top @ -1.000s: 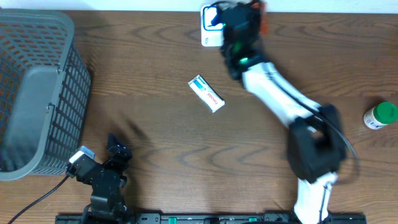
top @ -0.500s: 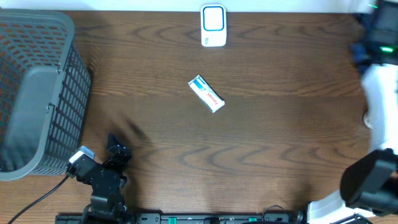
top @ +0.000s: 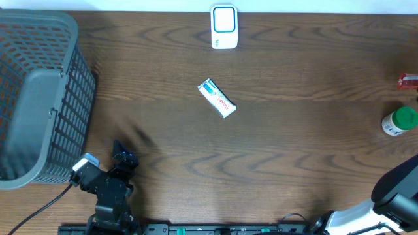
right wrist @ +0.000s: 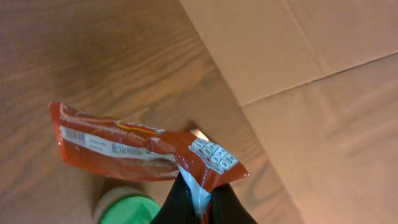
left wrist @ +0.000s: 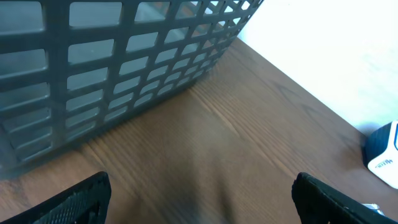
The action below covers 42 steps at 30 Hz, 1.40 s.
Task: Scan the item barcode
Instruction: 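Carry the TOP bar to the right table edge and release it, then move the right gripper to the white caplet box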
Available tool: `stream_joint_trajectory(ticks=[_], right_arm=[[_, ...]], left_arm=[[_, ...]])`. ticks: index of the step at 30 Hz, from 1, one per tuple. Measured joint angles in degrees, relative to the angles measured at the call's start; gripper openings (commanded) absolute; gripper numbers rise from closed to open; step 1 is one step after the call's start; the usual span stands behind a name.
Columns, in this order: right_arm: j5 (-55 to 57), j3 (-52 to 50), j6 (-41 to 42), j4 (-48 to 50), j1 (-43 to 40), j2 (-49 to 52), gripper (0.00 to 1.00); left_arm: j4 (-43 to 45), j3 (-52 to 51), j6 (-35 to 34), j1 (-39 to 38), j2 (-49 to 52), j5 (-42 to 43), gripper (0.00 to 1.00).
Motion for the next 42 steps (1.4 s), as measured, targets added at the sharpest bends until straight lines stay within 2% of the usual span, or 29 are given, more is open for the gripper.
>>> stream_joint_trajectory(ticks=[11, 18, 21, 30, 31, 34, 35, 38, 40, 42], right_arm=[[-1.5, -11.3, 4.5, 15.0, -3.6, 4.8, 0.01], [-4.4, -12.1, 7.7, 16.7, -5.5, 10.5, 0.02], [-4.6, -12.1, 8.7, 17.6, -5.5, 11.8, 0.17], [-5.4, -12.1, 9.4, 17.6, -5.5, 12.0, 0.34], [-5.3, -12.1, 9.4, 17.5, -5.5, 11.9, 0.38], [-5.2, -12.2, 9.7, 16.9, -5.5, 11.1, 0.70], [-5.4, -12.3, 9.9, 16.8, -5.5, 10.3, 0.76], [-5.5, -12.5, 10.7, 16.6, -5.4, 6.6, 0.84], [-6.1, -12.7, 11.5, 16.8, -5.3, 2.9, 0.99], [-9.2, -12.7, 14.4, 17.1, -5.0, -3.2, 0.99]], left_arm=[[0.0, 0.0, 0.0, 0.0, 0.0, 0.0, 0.93], [0.0, 0.0, 0.0, 0.0, 0.0, 0.0, 0.93], [0.0, 0.0, 0.0, 0.0, 0.0, 0.0, 0.93], [0.0, 0.0, 0.0, 0.0, 0.0, 0.0, 0.93], [0.0, 0.0, 0.0, 0.0, 0.0, 0.0, 0.93], [0.0, 0.0, 0.0, 0.0, 0.0, 0.0, 0.93], [0.0, 0.0, 0.0, 0.0, 0.0, 0.0, 0.93], [0.0, 0.0, 0.0, 0.0, 0.0, 0.0, 0.93], [0.0, 0.0, 0.0, 0.0, 0.0, 0.0, 0.93], [0.0, 0.0, 0.0, 0.0, 0.0, 0.0, 0.93]])
